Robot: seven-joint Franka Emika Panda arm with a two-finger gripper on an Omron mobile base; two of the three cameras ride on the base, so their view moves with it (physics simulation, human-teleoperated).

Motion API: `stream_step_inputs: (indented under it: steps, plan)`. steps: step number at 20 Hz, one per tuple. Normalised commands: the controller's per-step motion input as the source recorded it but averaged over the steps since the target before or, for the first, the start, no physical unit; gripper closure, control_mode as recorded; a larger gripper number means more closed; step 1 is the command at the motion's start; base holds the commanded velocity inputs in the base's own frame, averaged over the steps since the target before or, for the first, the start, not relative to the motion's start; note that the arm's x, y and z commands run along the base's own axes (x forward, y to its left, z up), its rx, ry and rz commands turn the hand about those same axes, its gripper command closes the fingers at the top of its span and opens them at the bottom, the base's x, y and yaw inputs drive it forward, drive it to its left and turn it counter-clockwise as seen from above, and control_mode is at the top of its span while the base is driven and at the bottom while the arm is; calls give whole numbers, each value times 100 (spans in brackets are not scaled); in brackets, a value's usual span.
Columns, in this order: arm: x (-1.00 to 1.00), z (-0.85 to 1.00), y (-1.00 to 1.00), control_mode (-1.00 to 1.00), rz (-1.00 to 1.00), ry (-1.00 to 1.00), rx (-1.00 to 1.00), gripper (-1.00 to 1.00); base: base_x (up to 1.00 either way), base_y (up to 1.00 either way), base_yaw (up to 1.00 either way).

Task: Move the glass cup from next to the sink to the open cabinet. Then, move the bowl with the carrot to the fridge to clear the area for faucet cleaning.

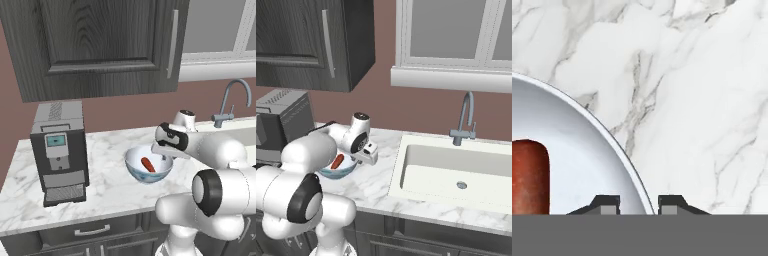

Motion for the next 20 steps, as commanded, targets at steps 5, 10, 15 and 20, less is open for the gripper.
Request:
stream_step_inputs:
  steps: [5, 10, 15, 20]
  plan:
    - [-76, 92, -15, -100, -17, -21, 0, 100, 0, 0, 0]
    - [-66, 100, -10, -100, -33, -14, 0, 100, 0, 0, 0]
    - [-68, 96, -16, -100, -47, -1, 1, 100, 0, 0, 0]
    - [-76, 63, -12, 100, -43, 0, 2, 100, -20, -3, -13]
